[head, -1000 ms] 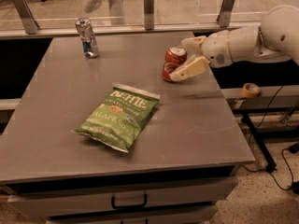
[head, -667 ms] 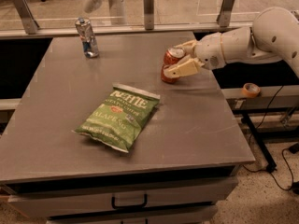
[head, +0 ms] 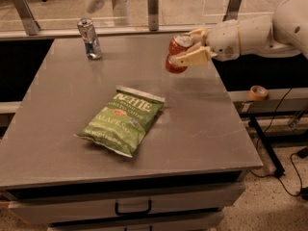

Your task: Pick coke can

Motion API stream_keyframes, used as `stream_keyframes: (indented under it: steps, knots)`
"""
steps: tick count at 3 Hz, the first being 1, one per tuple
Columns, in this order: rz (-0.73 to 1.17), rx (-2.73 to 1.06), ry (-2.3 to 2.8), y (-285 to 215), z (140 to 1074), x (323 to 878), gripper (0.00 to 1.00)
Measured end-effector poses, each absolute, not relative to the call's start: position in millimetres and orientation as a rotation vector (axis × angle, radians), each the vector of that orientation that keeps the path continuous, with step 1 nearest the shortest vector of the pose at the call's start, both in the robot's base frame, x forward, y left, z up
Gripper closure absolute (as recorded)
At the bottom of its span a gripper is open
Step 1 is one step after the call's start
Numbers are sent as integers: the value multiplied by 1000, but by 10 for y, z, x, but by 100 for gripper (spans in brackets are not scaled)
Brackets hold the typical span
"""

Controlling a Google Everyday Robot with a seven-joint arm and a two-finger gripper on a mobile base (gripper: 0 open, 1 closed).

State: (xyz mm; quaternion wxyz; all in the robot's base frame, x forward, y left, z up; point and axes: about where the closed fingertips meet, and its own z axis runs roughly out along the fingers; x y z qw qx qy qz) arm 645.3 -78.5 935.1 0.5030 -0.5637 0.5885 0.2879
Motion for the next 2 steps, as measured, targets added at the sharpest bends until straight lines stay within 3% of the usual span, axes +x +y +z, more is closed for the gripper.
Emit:
stream_keyframes:
  steps: [2]
  knots:
    - [720,-1397,1287,-932,10086,6206,100]
